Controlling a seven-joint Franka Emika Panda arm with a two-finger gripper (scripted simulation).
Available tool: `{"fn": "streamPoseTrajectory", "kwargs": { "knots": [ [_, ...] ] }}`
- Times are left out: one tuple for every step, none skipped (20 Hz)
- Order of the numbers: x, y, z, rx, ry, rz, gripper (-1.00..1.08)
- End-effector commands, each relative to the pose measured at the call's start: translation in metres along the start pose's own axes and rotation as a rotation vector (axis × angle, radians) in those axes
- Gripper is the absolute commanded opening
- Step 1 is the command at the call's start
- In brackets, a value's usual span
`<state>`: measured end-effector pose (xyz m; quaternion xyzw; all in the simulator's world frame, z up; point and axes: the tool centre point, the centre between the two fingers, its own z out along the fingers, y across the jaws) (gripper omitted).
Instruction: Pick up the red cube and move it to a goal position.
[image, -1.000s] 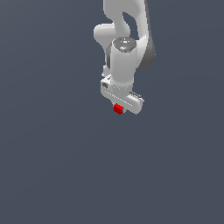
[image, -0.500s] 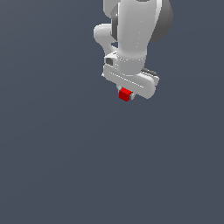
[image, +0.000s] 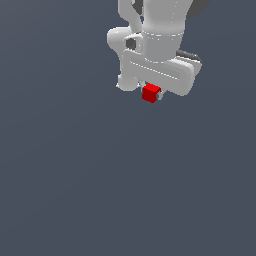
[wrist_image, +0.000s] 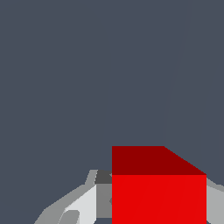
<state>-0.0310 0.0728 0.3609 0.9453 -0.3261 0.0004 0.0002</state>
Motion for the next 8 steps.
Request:
{"fn": "streamPoseTrajectory", "kwargs": {
  "knots": [
    [0.0,-0.003,-0.01,0.0,-0.001,0.0,-1.0],
    [0.0,-0.004,-0.013,0.0,-0.001,0.0,-1.0],
    [0.0,-0.005,-0.015,0.0,-0.001,0.0,-1.0],
    [0.001,-0.005,-0.017,0.0,-0.001,0.0,-1.0],
    [0.001,-0.006,-0.019,0.0,-0.001,0.0,-1.0],
    [0.001,-0.006,-0.02,0.0,-0.001,0.0,-1.0],
    [0.001,-0.006,-0.02,0.0,-0.001,0.0,-1.0],
    [0.001,-0.006,-0.02,0.0,-0.001,0.0,-1.0]
  ]
}}
